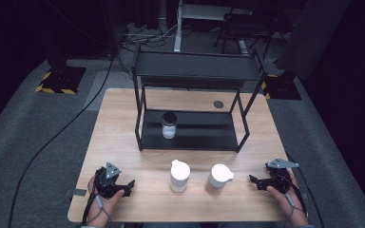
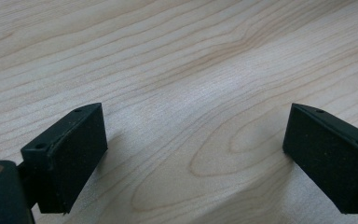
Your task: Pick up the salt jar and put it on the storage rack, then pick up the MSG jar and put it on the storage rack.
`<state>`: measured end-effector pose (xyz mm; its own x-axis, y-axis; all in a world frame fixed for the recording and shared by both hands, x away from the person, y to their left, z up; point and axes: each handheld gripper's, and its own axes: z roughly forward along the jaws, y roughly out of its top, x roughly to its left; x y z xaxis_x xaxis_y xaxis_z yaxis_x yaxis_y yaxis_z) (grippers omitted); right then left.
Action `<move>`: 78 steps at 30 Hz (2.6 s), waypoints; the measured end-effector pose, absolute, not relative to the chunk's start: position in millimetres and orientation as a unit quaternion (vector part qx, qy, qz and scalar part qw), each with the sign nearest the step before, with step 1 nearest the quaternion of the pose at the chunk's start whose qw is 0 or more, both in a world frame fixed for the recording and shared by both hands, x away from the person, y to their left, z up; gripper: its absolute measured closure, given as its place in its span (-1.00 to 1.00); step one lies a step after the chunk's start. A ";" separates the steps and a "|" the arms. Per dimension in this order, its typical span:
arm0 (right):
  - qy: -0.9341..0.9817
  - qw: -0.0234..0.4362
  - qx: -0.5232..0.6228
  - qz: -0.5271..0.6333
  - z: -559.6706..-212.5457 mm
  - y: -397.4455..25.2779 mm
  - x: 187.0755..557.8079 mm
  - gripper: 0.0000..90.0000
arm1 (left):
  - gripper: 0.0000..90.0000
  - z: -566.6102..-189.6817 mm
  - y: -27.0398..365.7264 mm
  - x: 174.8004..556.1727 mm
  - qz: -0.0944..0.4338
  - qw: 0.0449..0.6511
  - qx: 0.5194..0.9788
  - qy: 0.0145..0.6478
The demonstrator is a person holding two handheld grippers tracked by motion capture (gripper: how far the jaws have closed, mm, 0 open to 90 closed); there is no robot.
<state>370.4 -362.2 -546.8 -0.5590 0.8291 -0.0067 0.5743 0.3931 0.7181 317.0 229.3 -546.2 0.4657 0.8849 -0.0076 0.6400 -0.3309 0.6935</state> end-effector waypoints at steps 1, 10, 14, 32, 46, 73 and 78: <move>0.814 0.186 0.431 0.343 -546.8 -362.1 370.1 -0.92 | -0.88 -546.2 229.3 316.9 0.190 0.322 0.793 0.481; 0.813 0.186 0.432 0.342 -546.8 -361.9 369.5 -0.92 | -0.91 -546.3 228.7 318.3 0.190 0.320 0.793 0.482; 0.813 0.185 0.432 0.343 -546.7 -361.9 369.5 -0.92 | -0.94 -546.2 228.3 319.3 0.189 0.317 0.794 0.484; 0.809 0.195 0.424 0.356 -526.6 -360.5 366.9 -0.91 | -0.96 -546.5 226.6 320.5 0.190 0.316 0.791 0.488; 0.801 0.194 0.420 0.379 -487.4 -356.2 362.9 -0.90 | -0.96 -546.5 226.5 320.5 0.190 0.317 0.790 0.489; 0.802 0.203 0.398 0.395 -424.3 -331.9 360.6 -0.86 | -0.96 -546.5 226.6 320.5 0.190 0.316 0.791 0.489; 0.805 0.195 0.393 0.400 -417.2 -325.4 359.6 -0.86 | -0.96 -546.5 226.6 320.5 0.190 0.316 0.791 0.489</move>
<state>359.6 -325.4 -417.2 -0.6155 0.7881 -0.0005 0.4762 0.3724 0.7966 320.5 226.6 -546.5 0.4500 0.8930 -0.0081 0.6521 -0.3224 0.6861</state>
